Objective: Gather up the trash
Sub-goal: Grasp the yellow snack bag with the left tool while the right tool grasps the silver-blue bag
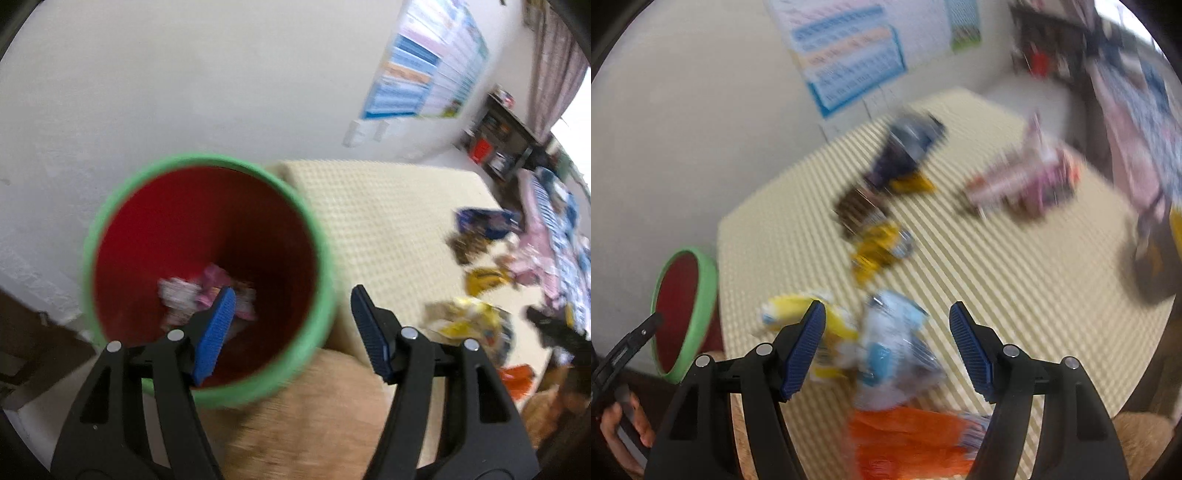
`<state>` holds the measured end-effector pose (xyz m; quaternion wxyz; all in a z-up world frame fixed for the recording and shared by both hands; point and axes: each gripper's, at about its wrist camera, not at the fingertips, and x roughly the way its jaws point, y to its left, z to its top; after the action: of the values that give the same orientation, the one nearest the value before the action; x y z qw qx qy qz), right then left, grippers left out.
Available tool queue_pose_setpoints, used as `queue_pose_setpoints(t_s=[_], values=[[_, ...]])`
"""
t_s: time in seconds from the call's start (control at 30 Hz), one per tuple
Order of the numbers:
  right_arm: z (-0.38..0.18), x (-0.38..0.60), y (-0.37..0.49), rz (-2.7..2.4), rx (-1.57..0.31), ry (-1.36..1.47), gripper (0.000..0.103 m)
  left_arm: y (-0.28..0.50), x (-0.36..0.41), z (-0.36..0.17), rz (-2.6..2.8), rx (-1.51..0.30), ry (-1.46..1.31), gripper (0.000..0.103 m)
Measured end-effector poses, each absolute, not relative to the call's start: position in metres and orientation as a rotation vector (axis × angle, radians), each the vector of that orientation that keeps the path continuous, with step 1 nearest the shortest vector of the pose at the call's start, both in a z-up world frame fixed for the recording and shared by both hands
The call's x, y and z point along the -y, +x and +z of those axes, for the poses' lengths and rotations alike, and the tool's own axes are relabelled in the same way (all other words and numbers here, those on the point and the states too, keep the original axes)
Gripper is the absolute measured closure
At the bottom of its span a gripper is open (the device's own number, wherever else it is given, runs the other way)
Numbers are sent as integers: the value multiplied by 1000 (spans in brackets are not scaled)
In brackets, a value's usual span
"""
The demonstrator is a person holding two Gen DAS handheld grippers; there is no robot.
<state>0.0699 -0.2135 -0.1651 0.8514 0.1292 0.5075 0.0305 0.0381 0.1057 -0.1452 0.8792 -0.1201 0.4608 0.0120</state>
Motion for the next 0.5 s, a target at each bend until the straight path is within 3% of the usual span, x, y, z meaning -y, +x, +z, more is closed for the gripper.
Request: queue_pose_setpoints(t_s=[0.13,0.3,0.5], values=[[-200,226,68,140,-1154,380,36,38,-66,-146,-53,-996,-219,38],[-206,241,66,183,-1135,471,66,38,-22,-148,-134,-1020,-166,36],[-193,268,59,158,-1051,509,70,53,15,-160,-174,-1070,-176,35]])
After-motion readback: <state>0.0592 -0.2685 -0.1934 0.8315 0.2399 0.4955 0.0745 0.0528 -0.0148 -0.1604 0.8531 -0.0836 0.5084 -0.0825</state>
